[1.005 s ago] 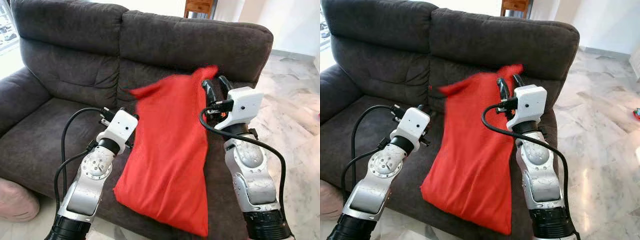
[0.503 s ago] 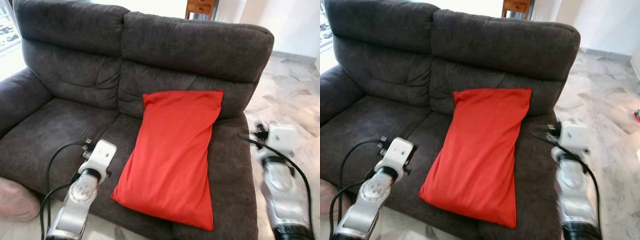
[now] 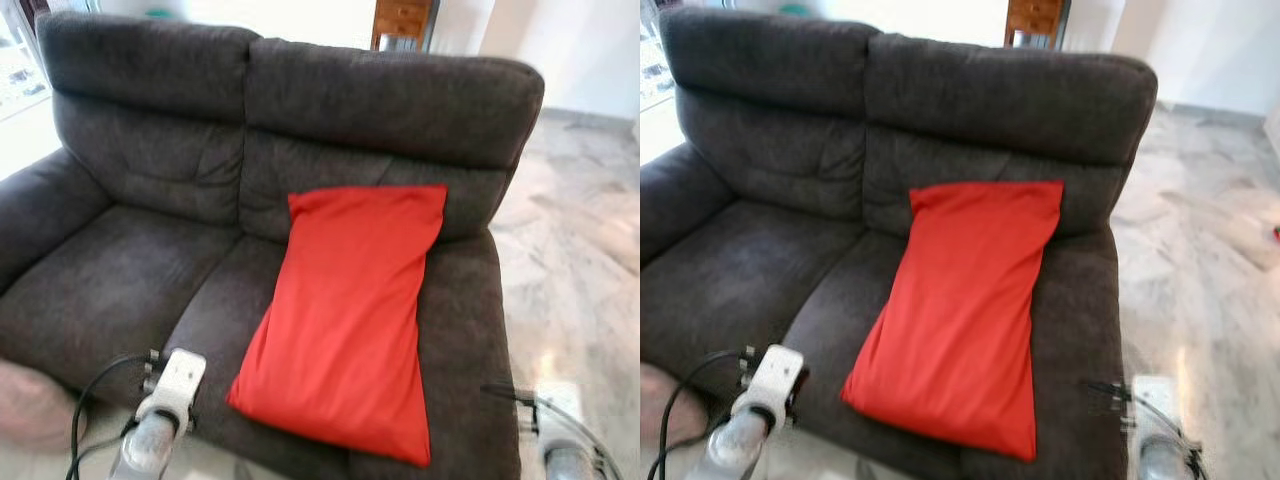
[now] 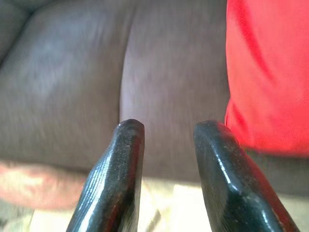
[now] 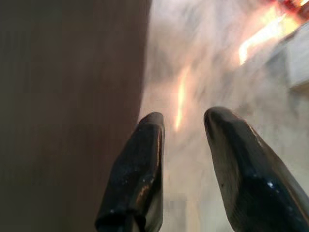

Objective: Move the pillow to the sofa from floor

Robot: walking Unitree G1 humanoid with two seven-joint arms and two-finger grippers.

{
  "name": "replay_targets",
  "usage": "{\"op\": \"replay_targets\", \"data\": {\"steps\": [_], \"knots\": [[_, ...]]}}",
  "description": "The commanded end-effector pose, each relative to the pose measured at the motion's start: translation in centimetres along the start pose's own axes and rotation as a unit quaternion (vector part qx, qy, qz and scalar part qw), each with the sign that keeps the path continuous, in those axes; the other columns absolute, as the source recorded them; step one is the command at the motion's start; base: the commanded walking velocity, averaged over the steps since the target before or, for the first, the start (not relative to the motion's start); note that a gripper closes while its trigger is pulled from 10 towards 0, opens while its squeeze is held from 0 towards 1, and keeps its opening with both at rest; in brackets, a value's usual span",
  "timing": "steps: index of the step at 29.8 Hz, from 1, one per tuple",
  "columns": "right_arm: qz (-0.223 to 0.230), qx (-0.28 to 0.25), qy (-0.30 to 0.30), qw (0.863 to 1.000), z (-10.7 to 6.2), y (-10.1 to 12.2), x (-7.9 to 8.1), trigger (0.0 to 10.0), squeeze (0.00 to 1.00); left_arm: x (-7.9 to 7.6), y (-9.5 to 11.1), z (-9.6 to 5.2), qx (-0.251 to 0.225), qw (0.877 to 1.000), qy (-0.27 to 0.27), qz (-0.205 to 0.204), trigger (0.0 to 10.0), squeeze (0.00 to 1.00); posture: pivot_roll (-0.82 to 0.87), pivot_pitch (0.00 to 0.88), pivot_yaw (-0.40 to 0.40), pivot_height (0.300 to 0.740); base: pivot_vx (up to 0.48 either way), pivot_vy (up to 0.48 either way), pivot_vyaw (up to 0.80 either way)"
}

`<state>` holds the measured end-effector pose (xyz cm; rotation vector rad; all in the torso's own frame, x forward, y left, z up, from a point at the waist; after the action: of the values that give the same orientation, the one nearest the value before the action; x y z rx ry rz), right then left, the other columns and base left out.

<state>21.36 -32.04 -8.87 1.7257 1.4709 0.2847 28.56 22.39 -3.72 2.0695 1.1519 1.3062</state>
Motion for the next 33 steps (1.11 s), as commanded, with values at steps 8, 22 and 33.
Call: {"op": "replay_targets", "data": {"steps": [8, 22, 33], "knots": [[0.000, 0.064, -0.007, 0.998, -1.1, -4.4, 0.3, 10.0, 0.00, -2.6, -3.2, 0.2, 0.053, 0.998, -0.038, -0.009, 10.0, 0.00, -0.03, 0.000, 0.010, 0.740, 0.000, 0.000, 0.00], [-0.087, 0.092, 0.062, 0.990, -2.1, -6.7, 3.2, 10.0, 0.00, -5.3, -7.9, -1.7, 0.137, 0.987, -0.071, -0.048, 10.0, 0.00, -0.04, 0.000, 0.002, 0.740, 0.000, 0.000, 0.00], [-0.077, 0.033, 0.044, 0.996, -1.2, -3.7, 3.0, 10.0, 0.00, -6.5, -9.6, -2.8, 0.175, 0.979, -0.088, -0.056, 10.0, 0.00, -0.04, 0.000, 0.000, 0.740, 0.000, 0.000, 0.00]]}}
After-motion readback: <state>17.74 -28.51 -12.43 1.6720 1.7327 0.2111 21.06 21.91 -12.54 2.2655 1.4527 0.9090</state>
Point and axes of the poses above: a point about 5 cm out from each wrist's last joint towards the gripper, its own z axis pointing out of the wrist towards the gripper, its own y axis along the axis of the wrist's last joint, x = y × z, the point moved 6 cm from there along z, pointing out of the wrist towards the gripper, and after that the axes turned 9 degrees about z, right-handed, at the moved point
